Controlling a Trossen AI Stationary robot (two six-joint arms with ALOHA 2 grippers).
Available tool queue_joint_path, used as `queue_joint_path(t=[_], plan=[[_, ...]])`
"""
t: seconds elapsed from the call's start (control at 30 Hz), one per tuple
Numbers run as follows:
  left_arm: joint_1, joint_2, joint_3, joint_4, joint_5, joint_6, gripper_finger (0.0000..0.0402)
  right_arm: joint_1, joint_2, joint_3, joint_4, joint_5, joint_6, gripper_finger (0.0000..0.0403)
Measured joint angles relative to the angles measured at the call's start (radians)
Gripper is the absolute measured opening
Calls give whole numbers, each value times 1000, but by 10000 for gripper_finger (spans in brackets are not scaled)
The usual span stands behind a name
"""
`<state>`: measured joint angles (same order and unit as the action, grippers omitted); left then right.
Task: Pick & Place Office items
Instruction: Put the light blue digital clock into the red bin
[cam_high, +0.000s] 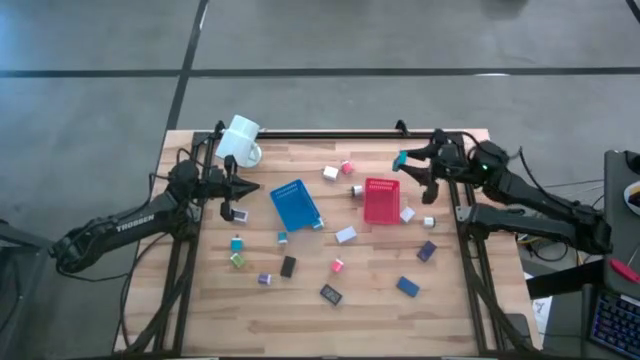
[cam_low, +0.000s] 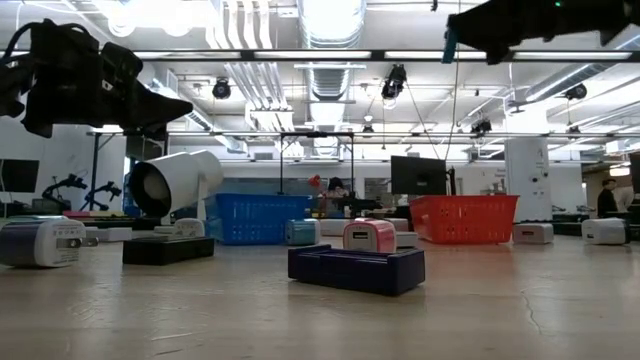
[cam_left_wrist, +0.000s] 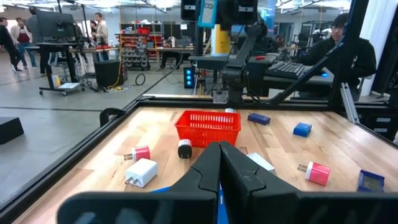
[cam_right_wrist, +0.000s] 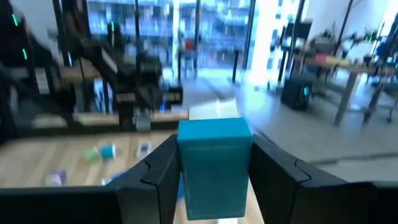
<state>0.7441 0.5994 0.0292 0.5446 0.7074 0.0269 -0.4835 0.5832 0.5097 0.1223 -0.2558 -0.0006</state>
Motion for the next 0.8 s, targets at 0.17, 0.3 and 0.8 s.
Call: queue_joint_path(t=[0.17,0.3,0.8], plan=[[0,0,0,0,-12,5,12,1,-107,-156,143,1,33,150],[0,0,0,0,-21,20,12,1,-196,-257,169,14,58,150],[1,1,0,-33,-125,54,12,1,-476,-471,230,74,65,150]])
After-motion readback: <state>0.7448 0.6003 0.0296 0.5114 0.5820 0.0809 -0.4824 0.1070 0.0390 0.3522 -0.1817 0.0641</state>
